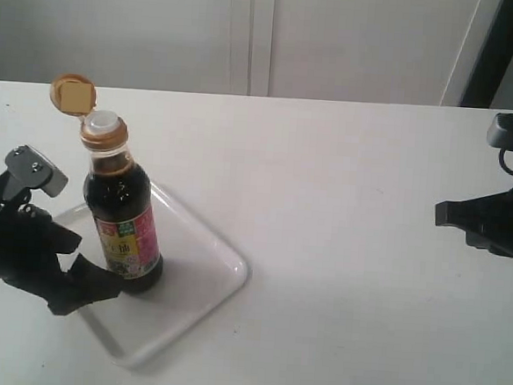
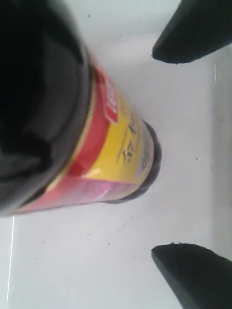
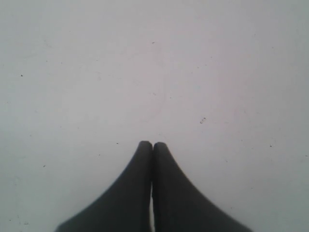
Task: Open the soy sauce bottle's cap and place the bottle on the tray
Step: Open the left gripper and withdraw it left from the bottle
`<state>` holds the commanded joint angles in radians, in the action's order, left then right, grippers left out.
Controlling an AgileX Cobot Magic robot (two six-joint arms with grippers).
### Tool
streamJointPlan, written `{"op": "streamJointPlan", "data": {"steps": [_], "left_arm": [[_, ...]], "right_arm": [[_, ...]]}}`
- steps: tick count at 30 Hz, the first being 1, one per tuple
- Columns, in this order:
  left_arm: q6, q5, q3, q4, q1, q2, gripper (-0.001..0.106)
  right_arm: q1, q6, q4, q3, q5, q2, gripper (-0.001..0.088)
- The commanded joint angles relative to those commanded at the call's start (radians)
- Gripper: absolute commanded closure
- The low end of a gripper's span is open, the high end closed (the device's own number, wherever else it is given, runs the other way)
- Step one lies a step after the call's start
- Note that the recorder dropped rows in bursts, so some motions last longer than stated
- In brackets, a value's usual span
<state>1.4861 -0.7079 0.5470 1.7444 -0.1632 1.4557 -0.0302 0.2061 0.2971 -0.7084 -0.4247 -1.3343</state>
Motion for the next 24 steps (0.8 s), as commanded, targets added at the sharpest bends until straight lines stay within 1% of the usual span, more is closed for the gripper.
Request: {"op": "streamJointPlan", "data": {"steps": [3,7,14,21,24], "left_arm": [[0.006,0.006,0.0,0.0,0.0,-0.041,0.0],[0.071,0.056,0.0,0.0,0.002,-0.094,0.0],[0.089,0.084,0.0,0.0,0.002,-0.166,0.0],[0.112,0.06,0.0,0.0,0.002,-0.213,0.0],[0.112,0.066,0.0,0.0,0.002,-0.23,0.003]], "right_arm": [[0.0,0.0,0.0,0.0,-0.002,0.0,0.0868],[0.0,0.0,0.0,0.0,-0.005,0.0,0.0868],[0.0,0.0,0.0,0.0,-0.014,0.0,0.0868],[0.0,0.0,0.0,0.0,-0.014,0.0,0.0868],[0.0,0.0,0.0,0.0,-0.021,0.0,0.0868]]}}
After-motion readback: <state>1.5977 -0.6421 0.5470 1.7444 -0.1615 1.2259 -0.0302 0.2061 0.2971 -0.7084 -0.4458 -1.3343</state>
